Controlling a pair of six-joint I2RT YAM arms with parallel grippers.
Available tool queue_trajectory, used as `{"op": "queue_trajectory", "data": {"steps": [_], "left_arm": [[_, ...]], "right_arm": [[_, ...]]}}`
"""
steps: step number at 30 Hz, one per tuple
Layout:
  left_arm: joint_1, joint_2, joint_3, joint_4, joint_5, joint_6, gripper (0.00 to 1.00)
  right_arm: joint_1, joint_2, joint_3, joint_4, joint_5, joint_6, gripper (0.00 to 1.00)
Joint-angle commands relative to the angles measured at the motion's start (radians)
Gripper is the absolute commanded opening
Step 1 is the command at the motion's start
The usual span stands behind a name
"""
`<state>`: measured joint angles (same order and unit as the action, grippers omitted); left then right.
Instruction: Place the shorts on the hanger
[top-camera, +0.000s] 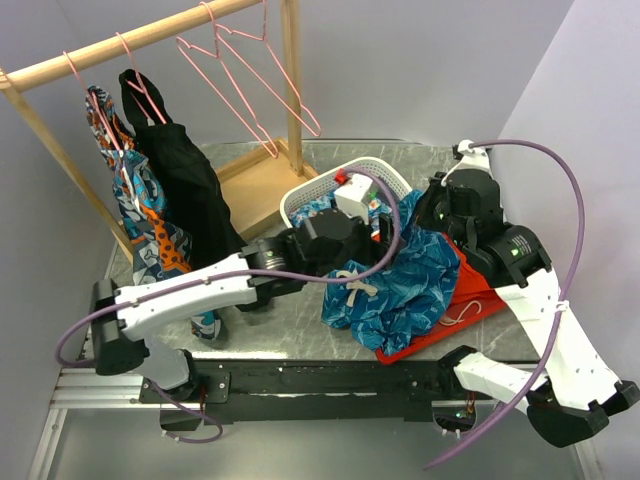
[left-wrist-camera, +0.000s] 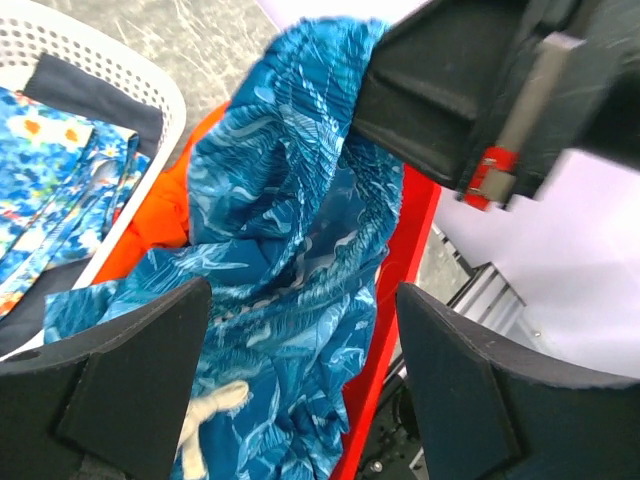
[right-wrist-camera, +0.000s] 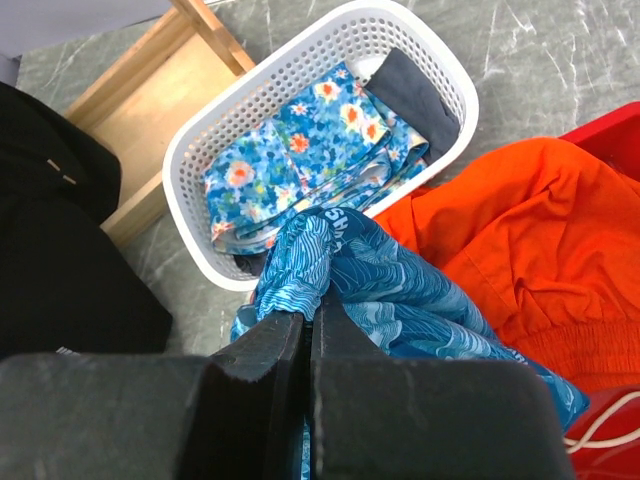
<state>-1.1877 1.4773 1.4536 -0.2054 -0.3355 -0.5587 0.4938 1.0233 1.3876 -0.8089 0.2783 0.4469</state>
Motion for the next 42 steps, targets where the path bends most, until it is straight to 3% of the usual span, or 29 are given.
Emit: {"op": "queue_trajectory", "data": {"steps": [1,15,23,30,42], "left_arm": [[-0.006,0.050,0.039,0.099,-0.005,0.046,0.80],[-0.006,0.162,0.109,0.123,-0.143,0.063,0.72],[-0.006,0.176,0.024,0.141,-0.175,0.025,0.67],[0.019,0.109,-0.044,0.028,-0.362,-0.085,0.53],[0.073,-0.067,-0.134,-0.115,-0.373,-0.170,0.46]], "right_arm": [[0.022,-0.020,0.056,-0.001,0.025,-0.002,0.00],[0.043,-0.095,0.094,-0.038,-0.030,0.009,0.00],[0.043,-0.117,0.218,-0.079,-0.048,0.006,0.00],[0.045,-0.132,0.333,-0.148,-0.005,-0.017,0.00],[0.045,-0.123,0.306,-0.208,0.099,-0.017,0.00]]}}
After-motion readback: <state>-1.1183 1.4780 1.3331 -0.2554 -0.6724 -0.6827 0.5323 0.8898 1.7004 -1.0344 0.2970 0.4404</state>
